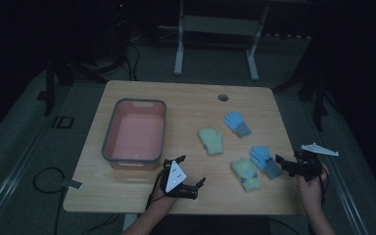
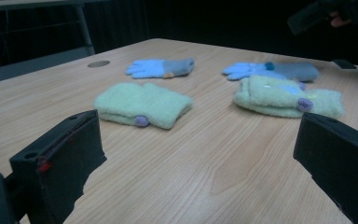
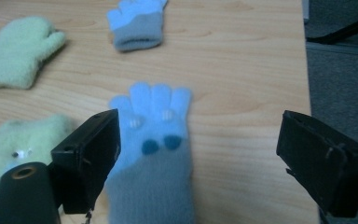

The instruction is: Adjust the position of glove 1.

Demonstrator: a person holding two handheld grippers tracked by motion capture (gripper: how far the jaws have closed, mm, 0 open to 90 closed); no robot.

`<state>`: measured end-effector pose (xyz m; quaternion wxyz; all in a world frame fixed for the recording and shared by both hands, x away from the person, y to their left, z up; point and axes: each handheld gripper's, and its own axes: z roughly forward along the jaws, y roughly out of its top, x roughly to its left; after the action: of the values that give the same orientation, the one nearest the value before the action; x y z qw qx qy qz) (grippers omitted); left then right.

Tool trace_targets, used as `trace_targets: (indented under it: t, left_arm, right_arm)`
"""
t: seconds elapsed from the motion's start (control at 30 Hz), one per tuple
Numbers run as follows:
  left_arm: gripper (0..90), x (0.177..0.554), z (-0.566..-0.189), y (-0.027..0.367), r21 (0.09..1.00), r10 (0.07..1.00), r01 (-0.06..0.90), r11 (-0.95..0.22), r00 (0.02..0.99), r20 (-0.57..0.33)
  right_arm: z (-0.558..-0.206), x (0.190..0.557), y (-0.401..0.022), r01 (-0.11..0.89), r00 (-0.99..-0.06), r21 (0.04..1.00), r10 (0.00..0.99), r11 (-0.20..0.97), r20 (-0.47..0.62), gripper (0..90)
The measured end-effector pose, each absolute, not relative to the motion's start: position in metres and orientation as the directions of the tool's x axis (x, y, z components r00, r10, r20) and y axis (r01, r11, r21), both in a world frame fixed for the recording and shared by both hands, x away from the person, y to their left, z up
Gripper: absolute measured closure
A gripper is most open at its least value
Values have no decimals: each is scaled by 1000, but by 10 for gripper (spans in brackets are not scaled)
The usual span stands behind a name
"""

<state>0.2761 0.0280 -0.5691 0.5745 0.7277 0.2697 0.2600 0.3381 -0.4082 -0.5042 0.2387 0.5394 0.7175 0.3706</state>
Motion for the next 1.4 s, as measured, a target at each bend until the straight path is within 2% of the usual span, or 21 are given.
trace_targets:
  t: [0.2, 0.4, 0.47, 0.63, 1.23, 1.4]
  left_arm:
    - [16, 277, -569, 28, 977, 690, 99, -190, 721, 62]
    - [16, 277, -569, 28, 976, 687, 96, -194, 723, 65]
    - [15, 277, -569, 28, 976, 687, 97, -194, 723, 65]
    - [16, 277, -569, 28, 976, 685, 97, -197, 726, 66]
    - [15, 277, -569, 28, 976, 684, 99, -196, 726, 64]
    - [16, 277, -569, 28, 976, 685, 102, -192, 726, 59]
  right_arm:
    - [-477, 349, -398, 613, -307, 776, 950, 148, 61, 105]
    - [-457, 357, -384, 580, -370, 796, 927, 173, 69, 106]
    - [-452, 360, -379, 576, -388, 796, 919, 184, 68, 134]
    - [-440, 367, -365, 543, -411, 814, 911, 203, 47, 141]
    - [-430, 398, -299, 504, -561, 806, 827, 310, 32, 248]
    - [-438, 407, -281, 490, -610, 788, 792, 373, 5, 319]
